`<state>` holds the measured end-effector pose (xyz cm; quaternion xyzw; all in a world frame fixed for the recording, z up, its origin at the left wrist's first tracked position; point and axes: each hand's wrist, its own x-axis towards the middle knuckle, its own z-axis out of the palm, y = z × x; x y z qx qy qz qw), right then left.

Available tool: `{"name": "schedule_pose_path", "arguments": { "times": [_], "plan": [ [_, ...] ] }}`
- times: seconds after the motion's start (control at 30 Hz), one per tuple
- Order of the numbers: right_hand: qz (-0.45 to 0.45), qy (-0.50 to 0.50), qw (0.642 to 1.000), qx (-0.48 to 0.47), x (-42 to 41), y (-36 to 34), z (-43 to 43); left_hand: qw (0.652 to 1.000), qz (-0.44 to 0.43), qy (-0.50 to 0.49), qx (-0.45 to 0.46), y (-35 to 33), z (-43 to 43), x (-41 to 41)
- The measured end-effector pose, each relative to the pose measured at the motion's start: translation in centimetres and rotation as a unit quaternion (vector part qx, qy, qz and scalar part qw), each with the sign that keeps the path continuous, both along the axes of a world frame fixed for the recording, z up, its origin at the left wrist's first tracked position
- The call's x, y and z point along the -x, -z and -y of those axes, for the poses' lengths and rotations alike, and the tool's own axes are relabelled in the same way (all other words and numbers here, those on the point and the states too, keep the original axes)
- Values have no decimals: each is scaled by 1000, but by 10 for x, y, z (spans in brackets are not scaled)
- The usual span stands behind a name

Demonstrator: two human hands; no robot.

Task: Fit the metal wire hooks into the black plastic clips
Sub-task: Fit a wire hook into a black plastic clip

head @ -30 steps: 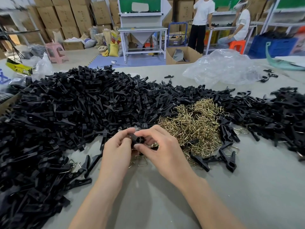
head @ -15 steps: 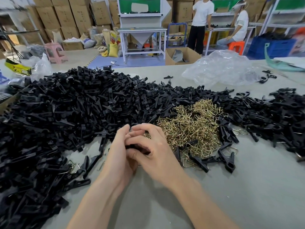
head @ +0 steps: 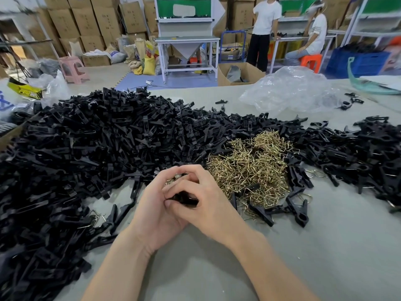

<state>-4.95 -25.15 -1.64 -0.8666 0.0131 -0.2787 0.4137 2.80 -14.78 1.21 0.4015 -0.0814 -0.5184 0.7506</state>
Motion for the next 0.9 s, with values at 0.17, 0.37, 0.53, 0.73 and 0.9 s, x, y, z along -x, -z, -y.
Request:
{"name": "schedule_pose_path", "arguments": {
  "times": [0.17,0.37,0.53,0.73,0.9],
  "plan": [
    [-5,6,1000,11,-1,-1,-3,997,52,-51,-15,8,8,5],
    [-15,3,1000,5,-1,-3,-5,993,83,-73,-33,9,12,7],
    [-16,-2,1000,-6,-1,-4,-6,992,71,-103,-28,5,13,12],
    [-15,-6,1000,-17,-1,-4,-5,989,79,-118,-48,3,15,13],
    [-8,-9,1000,-20,-2,-1,-5,989,80,-112,-51,3,15,13]
  ]
}}
